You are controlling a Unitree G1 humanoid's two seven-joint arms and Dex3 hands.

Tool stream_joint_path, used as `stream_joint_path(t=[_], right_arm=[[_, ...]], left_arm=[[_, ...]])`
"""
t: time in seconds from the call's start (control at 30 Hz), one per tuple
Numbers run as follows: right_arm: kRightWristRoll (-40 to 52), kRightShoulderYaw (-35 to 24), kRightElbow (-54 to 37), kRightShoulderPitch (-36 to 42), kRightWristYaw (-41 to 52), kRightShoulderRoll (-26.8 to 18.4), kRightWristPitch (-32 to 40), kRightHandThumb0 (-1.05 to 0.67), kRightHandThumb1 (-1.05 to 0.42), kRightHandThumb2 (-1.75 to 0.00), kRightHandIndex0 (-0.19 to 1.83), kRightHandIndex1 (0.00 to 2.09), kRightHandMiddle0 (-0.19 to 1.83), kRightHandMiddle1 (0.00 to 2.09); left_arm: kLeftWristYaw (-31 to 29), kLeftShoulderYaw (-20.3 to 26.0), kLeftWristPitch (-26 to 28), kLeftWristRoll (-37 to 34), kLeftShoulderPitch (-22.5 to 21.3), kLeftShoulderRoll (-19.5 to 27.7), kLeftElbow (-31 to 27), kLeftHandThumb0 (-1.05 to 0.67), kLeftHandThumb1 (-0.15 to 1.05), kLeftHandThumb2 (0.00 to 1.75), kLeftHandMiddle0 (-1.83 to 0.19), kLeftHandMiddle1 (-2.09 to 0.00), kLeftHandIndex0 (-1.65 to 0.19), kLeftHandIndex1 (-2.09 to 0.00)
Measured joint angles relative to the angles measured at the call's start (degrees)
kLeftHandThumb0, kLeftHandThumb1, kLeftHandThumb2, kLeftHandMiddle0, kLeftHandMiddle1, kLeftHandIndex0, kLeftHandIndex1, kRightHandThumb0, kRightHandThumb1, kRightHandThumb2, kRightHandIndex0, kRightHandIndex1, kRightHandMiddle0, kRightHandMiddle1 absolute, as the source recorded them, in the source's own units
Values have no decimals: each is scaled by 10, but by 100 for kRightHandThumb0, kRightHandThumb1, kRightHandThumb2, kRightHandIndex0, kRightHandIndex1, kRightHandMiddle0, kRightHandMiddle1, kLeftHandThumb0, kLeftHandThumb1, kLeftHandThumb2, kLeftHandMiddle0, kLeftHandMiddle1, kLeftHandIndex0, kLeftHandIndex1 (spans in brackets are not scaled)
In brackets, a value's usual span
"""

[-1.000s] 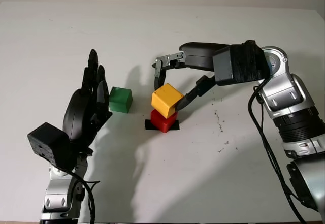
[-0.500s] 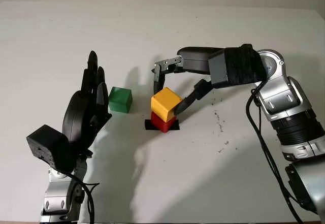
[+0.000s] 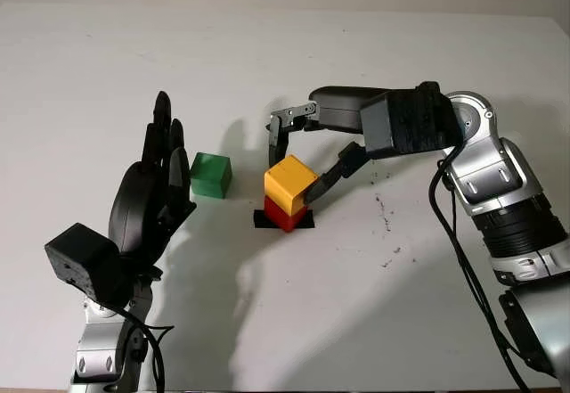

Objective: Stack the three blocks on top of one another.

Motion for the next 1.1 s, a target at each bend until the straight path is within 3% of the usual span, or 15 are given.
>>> stream_joint_path(t=[0.33,0.37,0.4,0.53,0.6,0.87,0.93,1.1], right_arm=[[4,0,9,-1,2,0,-13,-45,-93,-5,20,4,32,151],[3,1,11,-2,5,0,-15,-47,-92,-5,17,3,27,145],[3,2,15,-4,12,0,-15,-51,-89,-5,10,3,16,120],[0,15,29,-5,42,-1,-17,-61,-84,-5,-6,3,9,59],[-3,19,32,-5,57,-6,-26,-66,-83,-5,-15,1,3,40],[-17,33,34,-18,101,-35,-96,-88,-83,-5,-19,0,-16,19],[-17,33,34,-18,107,-41,-109,-94,-84,-6,-19,0,-19,4],[7,17,8,-15,123,-58,-86,-97,-85,-6,-19,0,-19,0]], left_arm=[[3,-3,5,1,0,0,0,-80,105,69,19,0,19,0],[3,-3,4,1,0,0,0,-79,105,70,19,0,19,0],[3,-3,4,1,0,0,0,-80,105,70,19,0,19,0],[4,-3,6,1,1,0,-1,-80,105,69,19,0,19,0],[4,-3,8,0,1,0,-1,-80,105,69,19,0,19,0],[4,-3,9,0,1,0,-4,-80,105,68,19,0,19,0],[4,-3,9,0,1,0,-4,-80,105,68,19,0,19,0],[4,-3,7,0,1,0,-4,-79,105,68,19,0,19,0]])
